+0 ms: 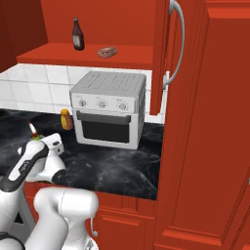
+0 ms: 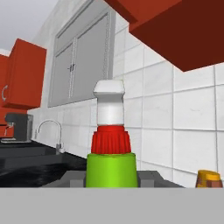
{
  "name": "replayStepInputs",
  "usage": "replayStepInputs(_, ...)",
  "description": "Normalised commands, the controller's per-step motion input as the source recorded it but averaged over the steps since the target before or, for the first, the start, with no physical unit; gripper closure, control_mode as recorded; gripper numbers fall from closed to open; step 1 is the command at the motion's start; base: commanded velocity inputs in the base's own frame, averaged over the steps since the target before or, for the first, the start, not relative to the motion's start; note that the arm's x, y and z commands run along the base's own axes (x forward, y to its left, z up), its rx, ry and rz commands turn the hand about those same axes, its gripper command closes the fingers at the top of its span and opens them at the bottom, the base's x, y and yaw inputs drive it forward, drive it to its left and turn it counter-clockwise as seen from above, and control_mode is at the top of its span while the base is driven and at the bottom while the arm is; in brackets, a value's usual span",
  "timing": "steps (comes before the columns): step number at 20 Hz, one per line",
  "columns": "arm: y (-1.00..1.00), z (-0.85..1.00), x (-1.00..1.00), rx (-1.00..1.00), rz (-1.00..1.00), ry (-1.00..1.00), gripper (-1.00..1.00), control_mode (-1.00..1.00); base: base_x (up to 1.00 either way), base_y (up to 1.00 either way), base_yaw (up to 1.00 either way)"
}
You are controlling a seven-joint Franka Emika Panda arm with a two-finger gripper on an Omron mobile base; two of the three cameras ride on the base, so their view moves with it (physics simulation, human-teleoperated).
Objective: Pick the bar soap and spray from the cabinet and place them on the counter.
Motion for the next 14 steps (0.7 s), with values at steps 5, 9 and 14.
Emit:
replayStepInputs(5, 0.00, -0.31, 0.14, 0.02, 0.02, 0.00, 1.00, -1.00, 0.00, 0.00, 0.00)
replayStepInputs(9, 0.00, -0.31, 0.12, 0.03, 0.02, -0.01, 1.00, -1.00, 0.00, 0.00, 0.00)
replayStepInputs(14, 0.00, -0.30, 0.13, 0.04, 0.03, -0.01, 1.00, -1.00, 0.00, 0.00, 0.00)
